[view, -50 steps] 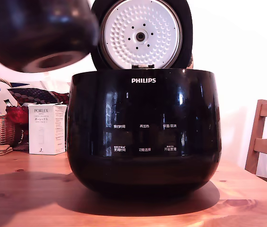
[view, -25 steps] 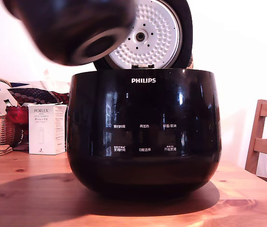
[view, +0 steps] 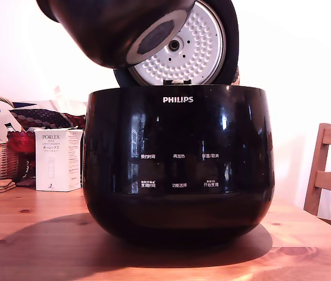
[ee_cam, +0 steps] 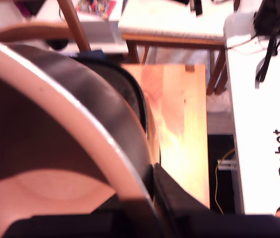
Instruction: Place the pot you are holding inside the rice cooker
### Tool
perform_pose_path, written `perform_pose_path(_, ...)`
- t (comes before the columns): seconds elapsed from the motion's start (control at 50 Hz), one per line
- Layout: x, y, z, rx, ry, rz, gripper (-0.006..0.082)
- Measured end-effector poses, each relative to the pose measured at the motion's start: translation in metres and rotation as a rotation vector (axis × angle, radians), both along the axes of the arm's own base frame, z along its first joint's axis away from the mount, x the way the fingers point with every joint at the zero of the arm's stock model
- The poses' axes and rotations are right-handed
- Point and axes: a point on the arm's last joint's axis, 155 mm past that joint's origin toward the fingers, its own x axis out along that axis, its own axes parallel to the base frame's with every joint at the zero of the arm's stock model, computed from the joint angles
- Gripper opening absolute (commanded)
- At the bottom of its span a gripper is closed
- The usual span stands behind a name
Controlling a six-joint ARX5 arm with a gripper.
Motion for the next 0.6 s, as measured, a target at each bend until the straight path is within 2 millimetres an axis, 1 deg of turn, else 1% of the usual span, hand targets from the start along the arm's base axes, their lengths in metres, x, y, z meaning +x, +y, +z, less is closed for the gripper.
perform_pose_path(0.08,0.0,-0.003,0.001,-0.006,-0.006,-0.006,-0.0021)
perform_pose_path(0.22,0.005,-0.016,0.0,-0.026,-0.021,-0.025,-0.0021)
perform_pose_path(0.42,0.008,-0.029,-0.018,0.002,0.01,-0.046,-0.0021)
perform_pose_path(0.6,0.012,-0.037,-0.025,0.005,0.011,-0.052,-0.0021)
